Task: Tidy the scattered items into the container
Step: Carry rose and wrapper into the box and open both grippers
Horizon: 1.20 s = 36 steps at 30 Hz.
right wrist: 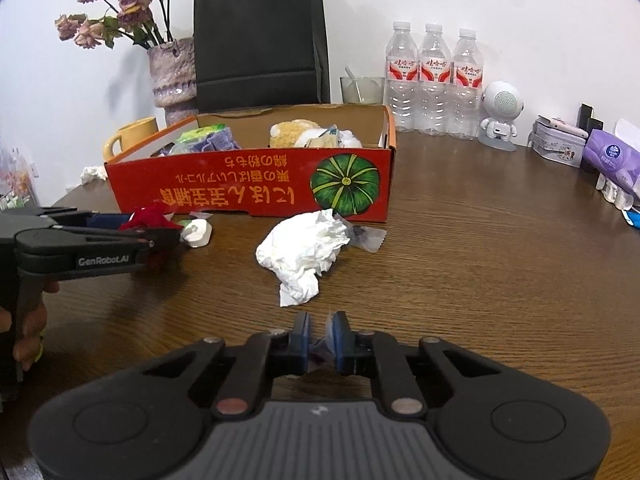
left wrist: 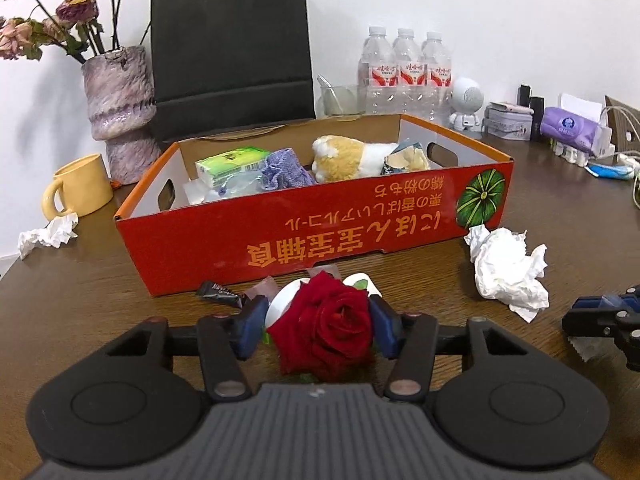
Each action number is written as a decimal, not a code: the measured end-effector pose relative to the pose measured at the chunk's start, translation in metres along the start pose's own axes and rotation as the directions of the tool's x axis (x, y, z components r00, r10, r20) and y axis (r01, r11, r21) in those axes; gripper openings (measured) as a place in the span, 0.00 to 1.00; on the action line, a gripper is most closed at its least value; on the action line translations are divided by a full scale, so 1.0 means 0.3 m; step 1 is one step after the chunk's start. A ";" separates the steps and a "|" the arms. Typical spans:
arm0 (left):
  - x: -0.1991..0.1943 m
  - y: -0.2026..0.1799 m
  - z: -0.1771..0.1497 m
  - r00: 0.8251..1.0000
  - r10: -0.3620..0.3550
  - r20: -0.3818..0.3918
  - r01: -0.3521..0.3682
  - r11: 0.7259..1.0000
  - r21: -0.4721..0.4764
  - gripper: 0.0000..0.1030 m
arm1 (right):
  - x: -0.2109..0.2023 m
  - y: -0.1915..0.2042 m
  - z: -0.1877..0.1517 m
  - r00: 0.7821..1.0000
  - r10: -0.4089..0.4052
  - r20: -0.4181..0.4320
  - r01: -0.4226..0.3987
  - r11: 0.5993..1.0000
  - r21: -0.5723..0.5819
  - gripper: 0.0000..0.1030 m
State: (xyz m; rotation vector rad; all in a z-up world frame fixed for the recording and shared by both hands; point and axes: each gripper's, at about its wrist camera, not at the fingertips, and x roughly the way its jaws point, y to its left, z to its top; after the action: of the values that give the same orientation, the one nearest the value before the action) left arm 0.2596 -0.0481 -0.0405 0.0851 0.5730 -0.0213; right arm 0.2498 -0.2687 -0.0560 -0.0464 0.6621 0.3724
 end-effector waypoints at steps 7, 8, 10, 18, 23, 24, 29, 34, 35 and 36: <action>-0.037 0.024 -0.011 1.000 -0.016 0.012 0.016 0.999 -0.030 0.53 | -0.019 0.000 0.001 1.000 0.005 0.027 -0.005 1.000 0.010 0.10; -0.049 0.030 -0.011 1.000 -0.021 0.015 0.022 0.999 -0.040 0.53 | -0.029 0.000 0.004 0.999 0.006 0.038 -0.007 1.000 0.013 0.10; -0.087 0.049 -0.007 0.999 -0.041 0.025 0.043 0.997 -0.067 0.53 | -0.054 0.003 0.013 0.998 0.012 0.064 -0.012 1.000 0.011 0.10; -0.198 0.150 0.141 0.989 -0.085 0.119 0.100 0.988 -0.120 0.53 | -0.105 0.025 0.246 0.985 0.070 0.161 -0.060 0.996 -0.061 0.10; -0.107 0.191 0.320 0.989 -0.034 0.141 0.051 0.991 -0.123 0.54 | 0.009 0.064 0.438 0.975 0.108 0.194 -0.099 0.994 -0.055 0.10; -0.072 0.195 0.352 0.991 -0.032 0.129 0.050 0.990 -0.135 0.54 | 0.044 0.072 0.472 0.974 0.118 0.194 -0.111 0.993 -0.044 0.10; 0.115 0.195 0.426 0.999 -0.016 0.040 0.023 0.985 -0.173 0.54 | 0.258 0.101 0.583 0.984 0.098 0.152 -0.100 0.995 0.006 0.10; 0.252 0.143 0.409 0.998 -0.050 -0.040 0.045 0.993 -0.113 0.54 | 0.428 0.088 0.578 0.997 0.063 0.046 -0.063 0.998 0.000 0.11; 0.278 0.133 0.405 0.997 -0.042 -0.060 0.036 0.995 -0.093 0.54 | 0.452 0.081 0.571 0.998 0.053 0.024 -0.053 0.999 -0.007 0.11; 0.300 0.125 0.403 0.996 -0.035 -0.076 0.029 0.996 -0.079 0.54 | 0.472 0.075 0.564 0.999 0.052 0.003 -0.052 0.999 -0.008 0.11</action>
State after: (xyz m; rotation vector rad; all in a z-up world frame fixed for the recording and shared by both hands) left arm 0.4024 -0.0208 0.0146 0.0012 0.6522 -0.0266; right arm 0.4446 -0.1751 -0.0066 -0.0356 0.6593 0.4253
